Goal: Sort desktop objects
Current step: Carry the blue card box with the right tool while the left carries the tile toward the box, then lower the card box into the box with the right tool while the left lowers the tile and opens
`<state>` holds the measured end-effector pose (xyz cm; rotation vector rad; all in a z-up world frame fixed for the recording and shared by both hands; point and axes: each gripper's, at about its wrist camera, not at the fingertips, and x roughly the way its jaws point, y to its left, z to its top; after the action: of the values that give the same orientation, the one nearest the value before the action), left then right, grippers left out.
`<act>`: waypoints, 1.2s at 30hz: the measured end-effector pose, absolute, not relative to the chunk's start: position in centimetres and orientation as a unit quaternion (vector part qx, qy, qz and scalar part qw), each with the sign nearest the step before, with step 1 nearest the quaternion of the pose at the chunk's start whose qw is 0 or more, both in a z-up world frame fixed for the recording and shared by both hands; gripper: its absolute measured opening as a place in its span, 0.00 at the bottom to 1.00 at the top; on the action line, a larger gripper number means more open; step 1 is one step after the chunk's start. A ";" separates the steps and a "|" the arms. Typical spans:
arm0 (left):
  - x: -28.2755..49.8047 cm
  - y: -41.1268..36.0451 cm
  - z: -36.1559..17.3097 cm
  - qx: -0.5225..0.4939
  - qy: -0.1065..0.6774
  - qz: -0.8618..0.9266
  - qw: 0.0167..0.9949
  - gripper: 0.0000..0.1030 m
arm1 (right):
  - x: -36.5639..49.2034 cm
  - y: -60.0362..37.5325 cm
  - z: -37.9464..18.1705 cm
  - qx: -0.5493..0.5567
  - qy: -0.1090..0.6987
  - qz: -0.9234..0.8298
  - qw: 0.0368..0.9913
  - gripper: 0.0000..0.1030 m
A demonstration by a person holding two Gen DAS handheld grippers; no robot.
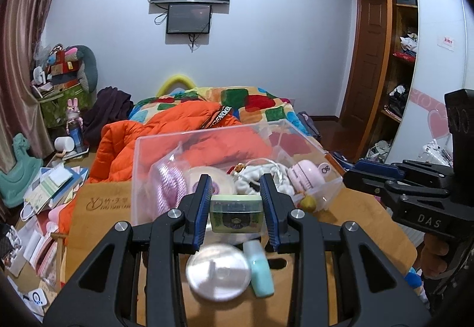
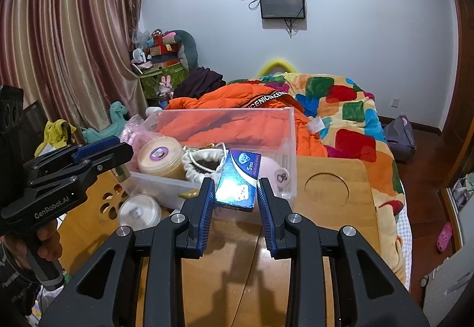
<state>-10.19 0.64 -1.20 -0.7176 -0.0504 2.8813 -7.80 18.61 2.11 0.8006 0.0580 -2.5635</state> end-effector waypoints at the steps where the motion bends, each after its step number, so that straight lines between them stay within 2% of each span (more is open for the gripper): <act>1: -10.4 0.7 -1.2 -0.241 -0.015 0.966 0.088 0.32 | -8.1 18.6 2.1 0.290 0.022 -0.930 0.226 0.26; 20: -15.5 2.0 -2.7 -0.277 -0.022 0.955 0.106 0.32 | -13.3 16.6 0.5 0.312 0.039 -0.919 0.236 0.26; 36: -16.2 2.6 -2.9 -0.276 -0.016 0.955 0.110 0.34 | -14.5 14.2 -0.4 0.301 0.091 -0.926 0.207 0.26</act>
<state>-16.19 2.58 -2.86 -0.8106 -0.0463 2.8051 -14.53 14.23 -0.37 0.8385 0.2532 -2.5807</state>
